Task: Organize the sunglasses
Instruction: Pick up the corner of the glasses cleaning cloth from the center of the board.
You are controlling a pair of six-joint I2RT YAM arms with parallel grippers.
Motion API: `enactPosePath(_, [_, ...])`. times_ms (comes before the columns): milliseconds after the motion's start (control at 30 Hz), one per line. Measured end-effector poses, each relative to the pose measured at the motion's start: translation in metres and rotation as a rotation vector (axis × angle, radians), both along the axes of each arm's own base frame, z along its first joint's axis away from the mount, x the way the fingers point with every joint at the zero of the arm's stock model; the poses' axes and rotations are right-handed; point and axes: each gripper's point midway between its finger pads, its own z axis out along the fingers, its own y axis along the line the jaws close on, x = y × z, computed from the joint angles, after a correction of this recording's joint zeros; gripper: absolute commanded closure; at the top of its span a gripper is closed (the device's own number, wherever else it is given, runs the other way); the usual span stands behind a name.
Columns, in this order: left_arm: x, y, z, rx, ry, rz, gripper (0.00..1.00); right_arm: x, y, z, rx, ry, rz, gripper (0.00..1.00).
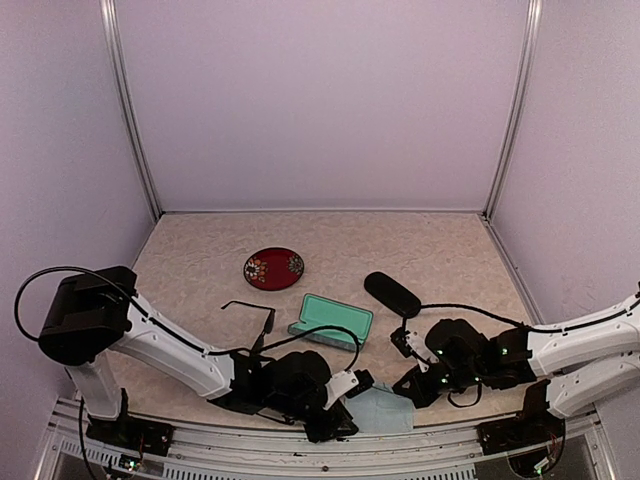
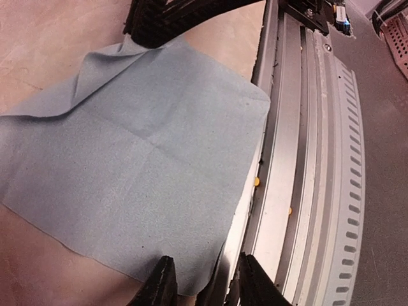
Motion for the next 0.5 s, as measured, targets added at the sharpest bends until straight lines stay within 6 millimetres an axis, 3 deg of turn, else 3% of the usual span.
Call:
enactPosePath(267, [0.016, 0.001, 0.01, -0.018, -0.003, 0.043, 0.54, 0.001, -0.003, 0.002, -0.005, -0.006, 0.003, 1.0])
enactPosePath(500, [0.06, 0.008, 0.031, -0.072, -0.016, 0.178, 0.53, -0.001, -0.002, 0.003, 0.0, -0.01, 0.019, 1.0])
